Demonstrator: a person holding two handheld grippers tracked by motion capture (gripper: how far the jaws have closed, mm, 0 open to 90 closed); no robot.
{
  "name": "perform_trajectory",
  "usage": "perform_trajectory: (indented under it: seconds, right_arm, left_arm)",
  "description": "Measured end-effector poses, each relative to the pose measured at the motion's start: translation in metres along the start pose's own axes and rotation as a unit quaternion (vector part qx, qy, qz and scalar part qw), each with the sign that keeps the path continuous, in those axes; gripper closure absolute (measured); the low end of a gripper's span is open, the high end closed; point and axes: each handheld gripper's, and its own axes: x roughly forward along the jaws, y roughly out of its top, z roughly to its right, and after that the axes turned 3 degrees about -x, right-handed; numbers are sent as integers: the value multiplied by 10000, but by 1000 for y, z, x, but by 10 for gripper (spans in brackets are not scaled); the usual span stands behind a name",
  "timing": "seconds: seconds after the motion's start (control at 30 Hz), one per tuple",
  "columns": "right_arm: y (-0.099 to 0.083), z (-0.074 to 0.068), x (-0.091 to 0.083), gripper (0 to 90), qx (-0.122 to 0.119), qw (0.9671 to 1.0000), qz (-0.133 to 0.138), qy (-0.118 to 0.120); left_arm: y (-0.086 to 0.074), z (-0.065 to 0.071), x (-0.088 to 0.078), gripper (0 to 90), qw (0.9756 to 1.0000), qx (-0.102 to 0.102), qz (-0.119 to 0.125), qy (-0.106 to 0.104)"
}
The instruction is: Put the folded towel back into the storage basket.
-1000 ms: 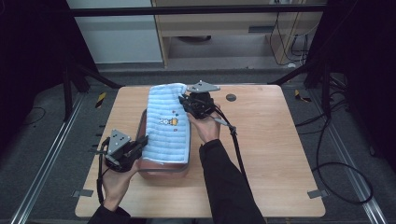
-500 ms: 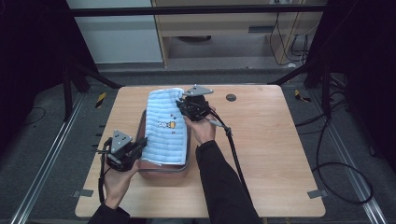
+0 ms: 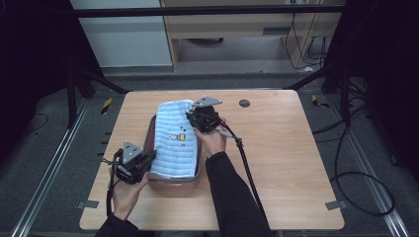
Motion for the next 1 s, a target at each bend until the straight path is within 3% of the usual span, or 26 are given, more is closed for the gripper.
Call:
perform_trajectory:
  seconds: [1.0]
  right_arm:
    - [-32, -3, 22, 791, 59, 9987, -509, 27]
  left_arm:
    - [-20, -3, 17, 869, 9988, 69, -446, 170]
